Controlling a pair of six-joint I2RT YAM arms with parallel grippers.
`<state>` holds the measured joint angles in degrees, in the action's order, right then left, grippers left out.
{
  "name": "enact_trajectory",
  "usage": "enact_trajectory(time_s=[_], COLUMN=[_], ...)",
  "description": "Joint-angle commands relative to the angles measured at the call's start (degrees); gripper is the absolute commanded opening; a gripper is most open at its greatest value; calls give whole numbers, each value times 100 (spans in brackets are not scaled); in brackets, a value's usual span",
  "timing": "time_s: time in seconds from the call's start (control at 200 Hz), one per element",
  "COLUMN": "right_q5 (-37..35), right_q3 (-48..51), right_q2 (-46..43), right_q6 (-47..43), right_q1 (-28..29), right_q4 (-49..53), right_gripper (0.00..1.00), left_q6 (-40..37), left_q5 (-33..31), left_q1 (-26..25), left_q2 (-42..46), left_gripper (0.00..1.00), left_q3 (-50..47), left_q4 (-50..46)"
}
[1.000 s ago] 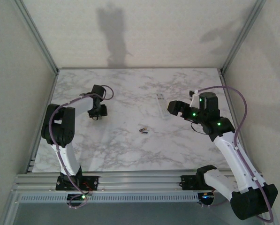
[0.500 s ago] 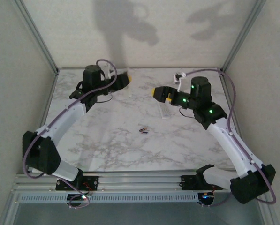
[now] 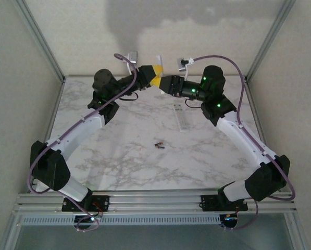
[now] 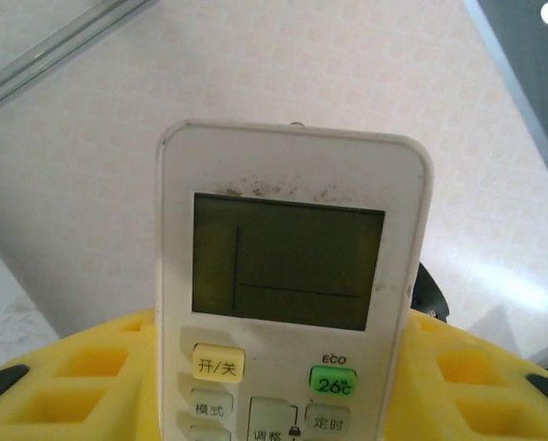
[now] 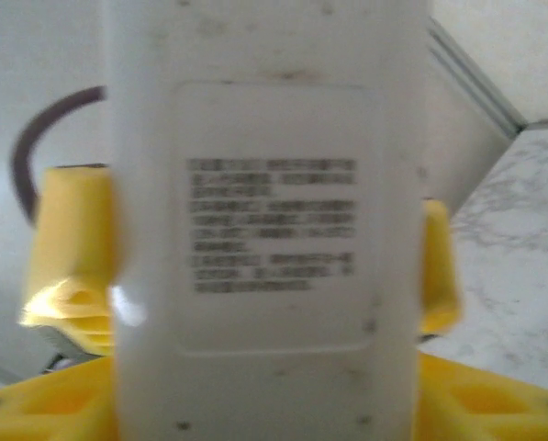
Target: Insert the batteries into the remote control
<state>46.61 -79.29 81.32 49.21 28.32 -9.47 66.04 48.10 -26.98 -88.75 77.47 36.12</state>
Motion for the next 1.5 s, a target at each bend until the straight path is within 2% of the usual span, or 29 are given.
enact_trajectory(time_s=[0.0,0.03,0.065,0.095,0.135,0.185,0.25,0.335,0.406,0.491,0.636,0.726,0.861,0.931,1.006,1.096,1.166,1.227,1.362,1.432,1.497], right_q5=[103,98,76,41,-65,-441,-1242,-2316,-2597,-2674,-2579,-2684,-2796,-3069,-3140,-3181,-3416,-3486,-2715,-2369,-2171], right_q3=[-207,-214,-235,-257,-312,-552,-868,-1056,-1232,-1270,-1373,-1280,-1295,-1425,-1482,-1235,-855,-450,731,1566,1969], right_q2=[-52,-79,-100,-128,-177,-222,-200,-57,88,97,169,199,391,481,381,-116,-580,-905,-1460,-1663,-1674], right_q6=[110,85,15,-74,-397,-1244,-2674,-4054,-4676,-5057,-5353,-5419,-5350,-5141,-4883,-4204,-3251,-2250,53,1173,1703], right_q1=[15,19,16,13,11,-1,49,173,287,425,552,561,560,559,557,549,460,202,-536,-591,-569], right_q4=[-185,-114,9,175,602,1697,3073,4225,4730,4822,4974,4957,5075,5234,5301,4887,4398,4027,2864,1739,1108], right_gripper=[47,44,40,37,35,33,33,37,37,38,40,41,42,48,64,87,95,98,99,99,99], left_q6=[394,322,144,-151,-793,-1720,-2402,-2484,-2252,-2021,-1493,-1069,-895,-877,-1084,-1525,-1871,-2028,-1736,-1621,-1537], left_q5=[155,132,67,-42,-315,-775,-1252,-1217,-1107,-964,-662,-609,-532,-550,-751,-1190,-1467,-1626,-1423,-1419,-1490], left_q1=[-105,-103,-103,-104,-97,-103,-114,-113,-105,-112,-153,-210,-316,-308,-279,-243,-237,-237,-224,-233,-229], left_q2=[52,67,78,101,127,143,212,422,406,298,183,58,-28,18,117,233,302,368,331,306,314], left_gripper=[24,25,33,52,74,90,96,96,94,89,72,55,27,19,12,8,5,1,0,0,0], left_q3=[154,161,180,253,490,881,1201,1011,907,732,287,18,-176,-215,-172,-146,-183,-292,-475,-479,-521], left_q4=[758,649,408,-39,-1111,-2623,-3887,-4068,-4125,-4046,-3195,-2664,-2351,-2258,-2362,-2555,-2520,-2305,-1549,-1373,-1254])
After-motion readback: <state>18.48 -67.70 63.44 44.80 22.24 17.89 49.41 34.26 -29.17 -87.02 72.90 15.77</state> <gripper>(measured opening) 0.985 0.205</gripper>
